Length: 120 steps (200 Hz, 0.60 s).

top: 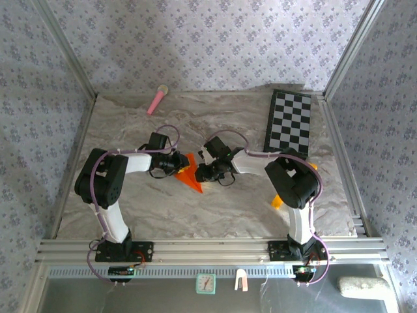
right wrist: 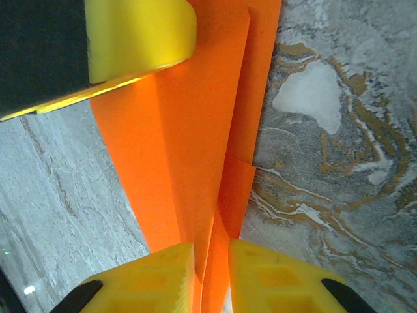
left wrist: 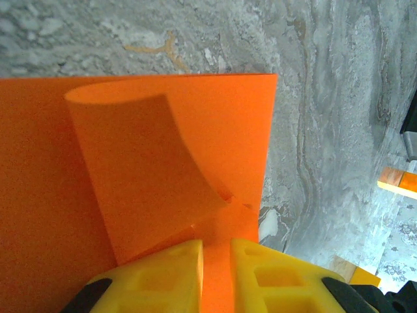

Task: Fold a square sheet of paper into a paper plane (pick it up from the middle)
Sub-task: Fourth fold the wing at the center of the table.

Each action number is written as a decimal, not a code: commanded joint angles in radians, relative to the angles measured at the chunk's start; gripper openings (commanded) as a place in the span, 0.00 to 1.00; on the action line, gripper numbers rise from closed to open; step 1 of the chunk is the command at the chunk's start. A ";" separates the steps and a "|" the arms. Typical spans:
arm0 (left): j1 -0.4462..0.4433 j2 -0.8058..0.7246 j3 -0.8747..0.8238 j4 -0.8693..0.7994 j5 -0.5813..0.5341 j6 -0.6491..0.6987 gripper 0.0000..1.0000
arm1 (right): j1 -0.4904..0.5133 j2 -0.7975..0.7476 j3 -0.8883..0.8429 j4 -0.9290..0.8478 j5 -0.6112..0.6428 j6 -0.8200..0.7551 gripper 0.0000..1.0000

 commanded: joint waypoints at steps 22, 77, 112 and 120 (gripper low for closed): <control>-0.005 -0.010 0.008 0.005 -0.009 0.000 0.19 | 0.009 0.017 0.057 -0.017 -0.016 0.004 0.21; -0.005 -0.018 0.008 0.005 -0.008 -0.003 0.20 | 0.007 0.038 0.059 -0.037 -0.007 0.004 0.16; -0.005 -0.027 0.008 0.005 -0.006 -0.006 0.20 | 0.006 0.047 0.054 -0.046 -0.002 0.007 0.13; -0.005 -0.030 0.009 0.005 -0.005 -0.006 0.20 | 0.004 0.048 0.053 -0.047 -0.002 0.009 0.12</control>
